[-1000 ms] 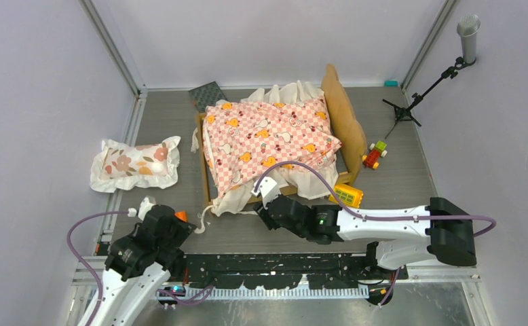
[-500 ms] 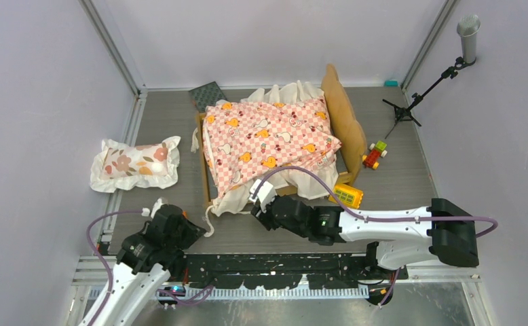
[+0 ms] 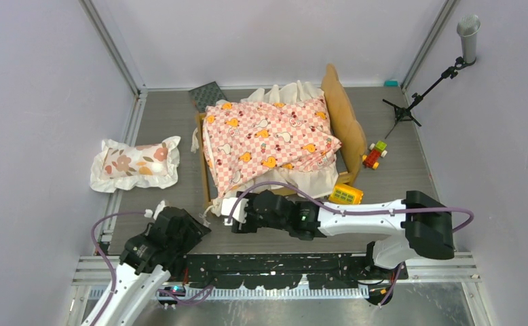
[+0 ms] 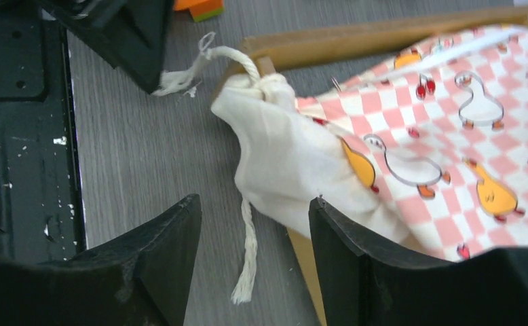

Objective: Set up the pet bed
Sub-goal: Adjust the mattress on the bed frame.

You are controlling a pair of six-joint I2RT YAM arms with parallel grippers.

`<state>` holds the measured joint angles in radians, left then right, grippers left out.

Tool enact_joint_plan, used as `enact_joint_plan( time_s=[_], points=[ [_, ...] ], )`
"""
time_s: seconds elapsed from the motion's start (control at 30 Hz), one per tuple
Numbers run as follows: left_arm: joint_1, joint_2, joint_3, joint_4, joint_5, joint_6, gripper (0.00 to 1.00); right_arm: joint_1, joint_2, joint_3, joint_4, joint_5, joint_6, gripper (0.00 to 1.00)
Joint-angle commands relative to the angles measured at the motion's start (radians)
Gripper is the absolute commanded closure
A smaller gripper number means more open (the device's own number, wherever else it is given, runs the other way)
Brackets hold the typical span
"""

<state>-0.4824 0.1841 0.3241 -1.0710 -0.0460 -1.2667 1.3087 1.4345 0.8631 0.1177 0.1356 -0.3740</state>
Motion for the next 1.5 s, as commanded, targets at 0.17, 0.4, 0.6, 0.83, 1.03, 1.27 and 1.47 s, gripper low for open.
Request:
enact_joint_plan(
  time_s=[0.17,0.4,0.6,0.83,1.03,1.27,1.47],
  points=[
    [0.004,0.148,0.214,0.007,-0.161,0.120,0.35,-0.052,0.122,0.205,-0.109,-0.197,-0.309,0.35],
    [0.004,0.282,0.319,0.042,-0.226,0.210,0.33,-0.111,0.222,0.310,-0.209,-0.271,-0.349,0.36],
    [0.004,0.272,0.323,0.067,-0.230,0.206,0.32,-0.121,0.286,0.375,-0.284,-0.297,-0.376,0.38],
    [0.004,0.279,0.317,0.085,-0.218,0.214,0.32,-0.122,0.298,0.372,-0.253,-0.237,-0.365,0.61],
    [0.004,0.313,0.310,0.136,-0.194,0.227,0.32,-0.124,0.254,0.328,-0.223,-0.211,-0.345,0.74],
    [0.004,0.375,0.311,0.200,-0.161,0.250,0.33,-0.127,0.217,0.301,-0.225,-0.178,-0.336,0.86],
    [0.004,0.416,0.310,0.248,-0.141,0.274,0.34,-0.129,0.186,0.289,-0.223,-0.149,-0.314,0.99]
  ],
)
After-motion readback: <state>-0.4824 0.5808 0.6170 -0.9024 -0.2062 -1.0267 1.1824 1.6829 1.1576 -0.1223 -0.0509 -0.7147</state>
